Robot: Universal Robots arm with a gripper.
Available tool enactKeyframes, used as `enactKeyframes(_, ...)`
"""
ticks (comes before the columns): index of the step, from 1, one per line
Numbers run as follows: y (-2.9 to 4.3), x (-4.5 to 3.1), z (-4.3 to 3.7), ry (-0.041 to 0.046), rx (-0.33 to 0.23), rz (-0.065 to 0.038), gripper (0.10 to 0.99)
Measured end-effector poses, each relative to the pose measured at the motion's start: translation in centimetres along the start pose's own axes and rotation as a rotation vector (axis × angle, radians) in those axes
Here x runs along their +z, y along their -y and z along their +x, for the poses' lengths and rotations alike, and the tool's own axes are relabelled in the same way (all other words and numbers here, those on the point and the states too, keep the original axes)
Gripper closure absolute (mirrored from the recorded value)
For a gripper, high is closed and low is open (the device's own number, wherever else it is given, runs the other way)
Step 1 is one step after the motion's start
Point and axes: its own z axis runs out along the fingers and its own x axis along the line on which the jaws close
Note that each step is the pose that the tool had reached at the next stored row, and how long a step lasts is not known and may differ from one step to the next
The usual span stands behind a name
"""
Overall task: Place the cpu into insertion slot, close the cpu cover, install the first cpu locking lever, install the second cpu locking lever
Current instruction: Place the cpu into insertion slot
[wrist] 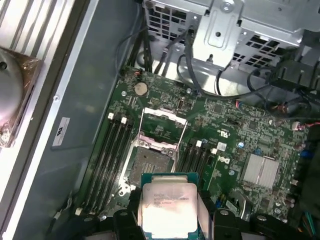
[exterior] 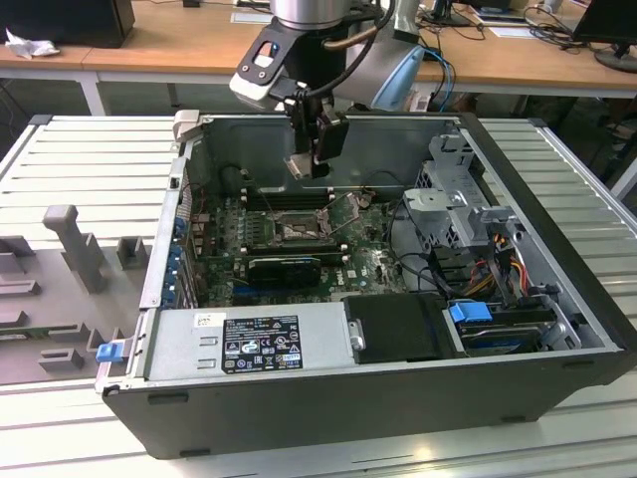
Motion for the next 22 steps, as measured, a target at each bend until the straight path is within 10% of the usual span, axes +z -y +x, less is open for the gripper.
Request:
enactKeyframes(17,0.06,0.57,-0.01,0.0206,0.255,-0.005,0.557)
enactKeyframes(22,0.33,1.38,0.04,0.0207,0.257,-0.005,0.557)
